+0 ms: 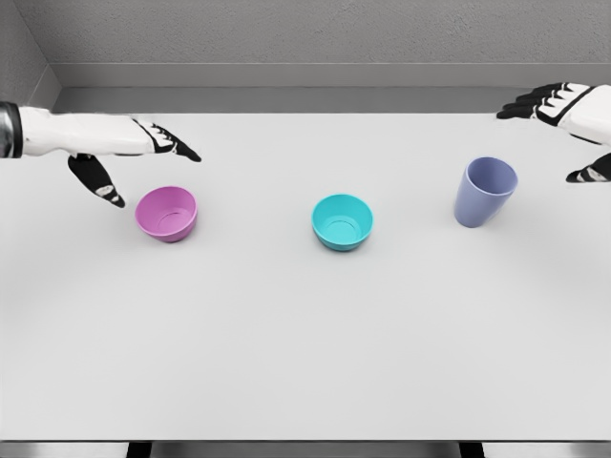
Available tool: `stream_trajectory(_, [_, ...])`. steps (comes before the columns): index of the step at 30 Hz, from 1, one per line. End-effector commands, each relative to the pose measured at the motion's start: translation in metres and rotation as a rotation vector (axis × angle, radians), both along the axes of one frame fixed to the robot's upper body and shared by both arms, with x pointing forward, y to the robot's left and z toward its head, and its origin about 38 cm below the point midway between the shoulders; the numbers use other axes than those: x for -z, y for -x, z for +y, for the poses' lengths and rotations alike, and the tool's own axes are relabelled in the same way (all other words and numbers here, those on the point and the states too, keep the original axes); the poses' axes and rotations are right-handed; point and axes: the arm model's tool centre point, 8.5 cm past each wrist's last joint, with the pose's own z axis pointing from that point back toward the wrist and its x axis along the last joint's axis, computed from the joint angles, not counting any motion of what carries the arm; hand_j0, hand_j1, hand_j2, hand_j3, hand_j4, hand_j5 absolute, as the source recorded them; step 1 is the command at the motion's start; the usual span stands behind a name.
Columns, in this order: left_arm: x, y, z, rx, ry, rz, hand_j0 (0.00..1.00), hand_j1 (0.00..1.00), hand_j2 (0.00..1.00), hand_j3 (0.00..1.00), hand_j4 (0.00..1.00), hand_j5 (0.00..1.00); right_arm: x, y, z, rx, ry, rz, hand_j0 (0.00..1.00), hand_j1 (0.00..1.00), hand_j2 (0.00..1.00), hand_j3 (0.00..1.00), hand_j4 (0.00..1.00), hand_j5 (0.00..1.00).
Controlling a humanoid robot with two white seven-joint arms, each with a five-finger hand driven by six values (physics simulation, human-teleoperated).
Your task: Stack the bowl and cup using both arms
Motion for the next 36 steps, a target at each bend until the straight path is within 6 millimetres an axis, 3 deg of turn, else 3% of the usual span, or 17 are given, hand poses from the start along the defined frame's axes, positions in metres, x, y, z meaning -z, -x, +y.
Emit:
stream_trajectory(1, [0.008,-0.002,0.004,-0.015,-0.027,0.010,1.00,1.00,1.00,1.00,1.00,1.00,-0.007,0.006,-0.009,0.085,0.040,0.011,1.00,1.00,1.00,1.00,1.00,1.00])
stream_trajectory(3, [0.012,-0.002,0.003,-0.012,-0.034,0.021,1.00,1.00,1.00,1.00,1.00,1.00,-0.006,0.006,-0.013,0.126,0.048,0.016,1.00,1.00,1.00,1.00,1.00,1.00])
stream_trajectory(8, [0.019,-0.003,-0.001,0.006,-0.093,0.009,1.00,1.00,1.00,1.00,1.00,1.00,0.021,-0.002,-0.009,0.214,-0.023,0.107,1.00,1.00,1.00,1.00,1.00,1.00])
stream_trajectory(12, [0.024,-0.006,0.000,-0.003,-0.098,0.016,1.00,1.00,1.00,1.00,1.00,1.00,0.019,0.000,-0.001,0.197,-0.153,0.168,1.00,1.00,1.00,1.00,1.00,1.00])
stream_trajectory(14, [0.029,-0.004,0.000,-0.003,-0.103,0.024,1.00,1.00,1.00,1.00,1.00,1.00,0.017,-0.006,0.012,0.166,-0.175,0.178,1.00,1.00,1.00,1.00,1.00,1.00])
stream_trajectory(17, [0.035,-0.004,0.002,0.002,-0.146,0.017,1.00,1.00,1.00,1.00,1.00,1.00,0.012,-0.009,0.013,0.163,-0.170,0.187,1.00,1.00,1.00,1.00,1.00,1.00])
stream_trajectory(19, [0.038,-0.002,0.002,0.004,-0.148,0.023,1.00,1.00,1.00,1.00,1.00,1.00,0.022,-0.016,0.019,0.197,-0.164,0.240,1.00,1.00,1.00,1.00,1.00,1.00])
stream_trajectory(27, [0.040,-0.005,0.008,-0.005,-0.196,0.008,1.00,1.00,1.00,1.00,1.00,1.00,-0.009,-0.024,0.014,0.181,-0.041,0.296,1.00,1.00,1.00,1.00,1.00,1.00])
stream_trajectory(31, [0.041,-0.006,0.004,0.010,-0.229,-0.008,1.00,1.00,1.00,1.00,1.00,1.00,0.011,-0.029,0.032,0.142,-0.040,0.336,1.00,1.00,1.00,1.00,1.00,1.00])
stream_trajectory(36, [0.034,-0.009,-0.008,0.030,-0.208,-0.032,1.00,1.00,1.00,1.00,1.00,1.00,0.014,-0.027,0.036,0.129,-0.038,0.343,1.00,1.00,1.00,1.00,1.00,1.00])
